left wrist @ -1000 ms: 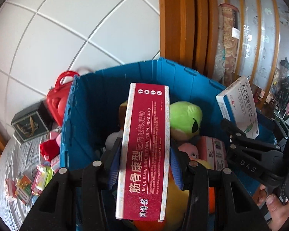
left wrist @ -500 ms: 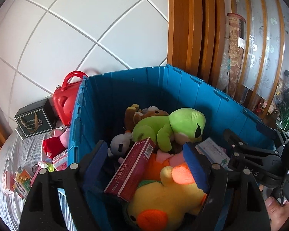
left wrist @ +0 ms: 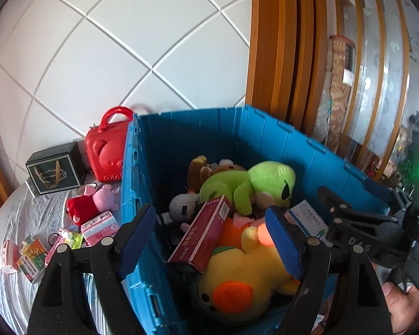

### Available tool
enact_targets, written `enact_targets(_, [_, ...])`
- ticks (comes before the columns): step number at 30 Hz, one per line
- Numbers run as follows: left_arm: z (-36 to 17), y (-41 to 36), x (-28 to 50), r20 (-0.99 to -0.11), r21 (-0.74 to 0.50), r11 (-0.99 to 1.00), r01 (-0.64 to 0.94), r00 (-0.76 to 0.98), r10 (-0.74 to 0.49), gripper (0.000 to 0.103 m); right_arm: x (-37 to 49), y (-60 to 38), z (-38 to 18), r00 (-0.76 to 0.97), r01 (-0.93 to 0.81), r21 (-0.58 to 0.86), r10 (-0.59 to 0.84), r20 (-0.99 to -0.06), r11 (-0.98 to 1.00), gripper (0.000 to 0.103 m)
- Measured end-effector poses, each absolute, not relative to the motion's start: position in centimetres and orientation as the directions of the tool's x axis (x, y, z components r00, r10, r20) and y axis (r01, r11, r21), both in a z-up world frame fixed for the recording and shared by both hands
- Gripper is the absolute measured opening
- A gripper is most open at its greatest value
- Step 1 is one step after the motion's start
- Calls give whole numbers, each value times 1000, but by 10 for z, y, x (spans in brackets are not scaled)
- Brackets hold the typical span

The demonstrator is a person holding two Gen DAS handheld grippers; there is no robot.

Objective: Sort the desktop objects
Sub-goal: 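Open both tools to drop the boxes into the blue bin, then move both tools back over the items on the bed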

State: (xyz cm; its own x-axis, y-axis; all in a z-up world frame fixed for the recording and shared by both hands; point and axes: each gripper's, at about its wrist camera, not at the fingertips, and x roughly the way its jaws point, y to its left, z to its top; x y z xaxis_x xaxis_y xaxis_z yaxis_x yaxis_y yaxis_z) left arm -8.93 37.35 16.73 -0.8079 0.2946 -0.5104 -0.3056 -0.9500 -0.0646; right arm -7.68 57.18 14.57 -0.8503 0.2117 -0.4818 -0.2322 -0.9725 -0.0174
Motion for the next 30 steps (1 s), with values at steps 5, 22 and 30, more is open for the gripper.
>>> enact_targets(5, [178, 358, -77, -466, -44, -952, -302, -837, 287, 81, -65, 559, 154, -864, -237, -8, 214, -456, -971, 103])
enact_targets(22, [174, 200, -75, -466, -93, -971, -222, -852, 240, 81, -32, 405, 206, -944, -146, -8, 141, -300, -989, 103])
enact_targets(30, [147, 94, -93, -532, -121, -980, -158, -823, 199, 81, -37, 313, 204, -948, -105, -4, 101, -303, -994, 103])
